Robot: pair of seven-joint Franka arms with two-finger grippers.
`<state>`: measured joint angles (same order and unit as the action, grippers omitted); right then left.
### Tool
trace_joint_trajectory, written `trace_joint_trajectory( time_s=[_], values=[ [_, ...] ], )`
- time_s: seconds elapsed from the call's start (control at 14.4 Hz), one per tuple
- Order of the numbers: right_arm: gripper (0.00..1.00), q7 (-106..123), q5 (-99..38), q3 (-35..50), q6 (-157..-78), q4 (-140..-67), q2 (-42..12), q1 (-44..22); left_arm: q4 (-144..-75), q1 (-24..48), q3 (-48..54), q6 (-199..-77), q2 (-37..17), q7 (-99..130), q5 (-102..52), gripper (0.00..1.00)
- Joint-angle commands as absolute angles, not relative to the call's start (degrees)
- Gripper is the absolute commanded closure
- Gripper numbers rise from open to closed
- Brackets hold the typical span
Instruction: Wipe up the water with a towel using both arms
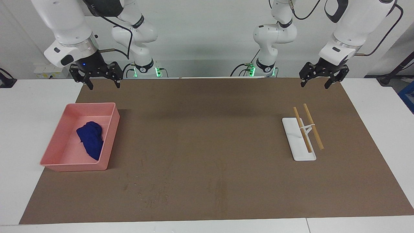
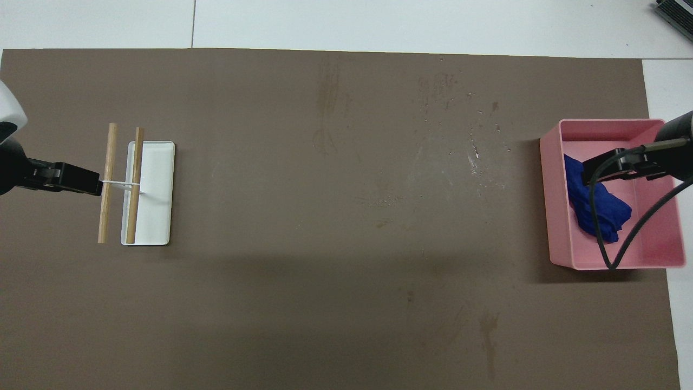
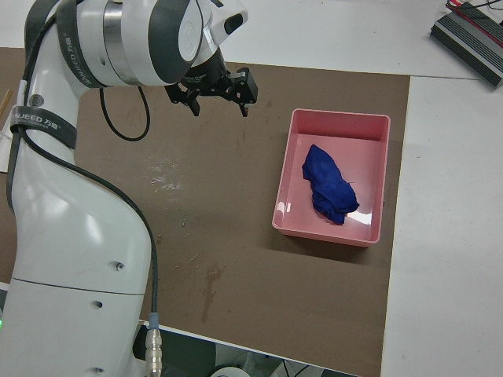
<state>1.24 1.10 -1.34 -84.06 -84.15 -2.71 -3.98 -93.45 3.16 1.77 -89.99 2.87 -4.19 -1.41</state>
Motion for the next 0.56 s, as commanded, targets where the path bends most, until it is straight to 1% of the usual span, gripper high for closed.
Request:
trace_joint_trajectory(
  time_s=[0.0,0.49],
  values=[
    [0.00,0.35,0.52,-1.23,-84.29,-85.87,-1.23,-3.34,-94.13,2.37,2.29,-89.65,3.43,-3.60,-2.11,0.00],
    [0.00,0.35,1.23,-1.49,-85.52,-85.96,-1.23,-3.08,-94.13,2.46,2.29,-89.65,3.43,-3.60,-2.11,0.00]
  ],
)
